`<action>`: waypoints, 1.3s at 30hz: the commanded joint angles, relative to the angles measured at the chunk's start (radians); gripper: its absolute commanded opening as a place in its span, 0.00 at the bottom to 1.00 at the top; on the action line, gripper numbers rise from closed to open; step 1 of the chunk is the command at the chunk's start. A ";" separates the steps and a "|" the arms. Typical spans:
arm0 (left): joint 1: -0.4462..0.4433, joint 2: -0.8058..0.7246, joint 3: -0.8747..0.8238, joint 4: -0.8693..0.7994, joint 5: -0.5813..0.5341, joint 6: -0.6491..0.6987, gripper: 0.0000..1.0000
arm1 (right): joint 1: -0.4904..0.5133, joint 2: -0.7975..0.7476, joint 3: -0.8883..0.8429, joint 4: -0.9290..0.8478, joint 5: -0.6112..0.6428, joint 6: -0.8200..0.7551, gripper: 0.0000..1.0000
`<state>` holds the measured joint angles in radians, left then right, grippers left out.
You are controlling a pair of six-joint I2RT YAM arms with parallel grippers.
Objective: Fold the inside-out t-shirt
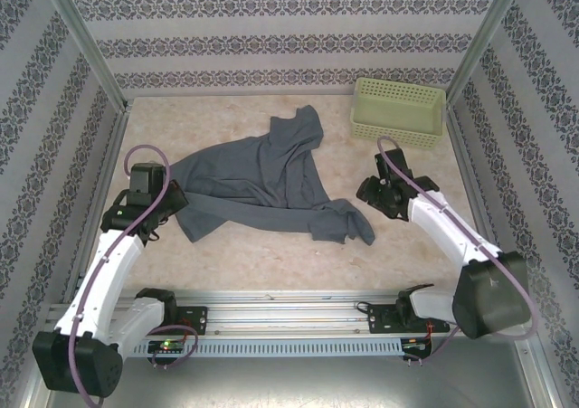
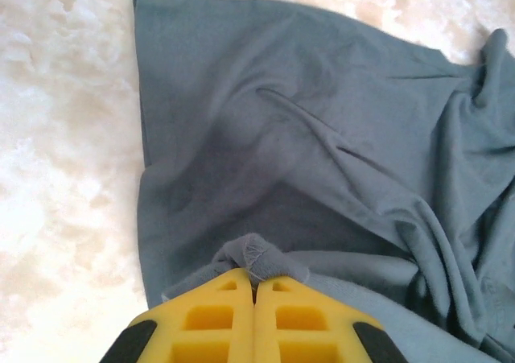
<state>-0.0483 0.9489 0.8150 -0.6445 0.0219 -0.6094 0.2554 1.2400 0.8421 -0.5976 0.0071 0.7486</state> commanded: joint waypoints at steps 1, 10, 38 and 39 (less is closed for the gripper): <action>0.033 0.020 0.008 -0.050 -0.016 -0.007 0.00 | 0.027 -0.098 -0.093 -0.078 -0.029 0.008 0.54; 0.083 0.032 0.011 -0.047 0.001 0.002 0.00 | 0.084 -0.106 -0.241 -0.040 -0.019 0.114 0.52; 0.222 0.070 0.242 -0.009 0.057 -0.012 0.00 | -0.004 -0.142 0.088 -0.194 -0.037 -0.047 0.00; 0.222 0.088 0.252 0.004 0.051 -0.015 0.00 | -0.012 -0.150 0.105 -0.196 -0.042 -0.051 0.00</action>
<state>0.1593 1.0096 1.0294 -0.6811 0.0681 -0.6098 0.2626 1.1221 0.8963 -0.7216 -0.0208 0.7361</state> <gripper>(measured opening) 0.047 0.043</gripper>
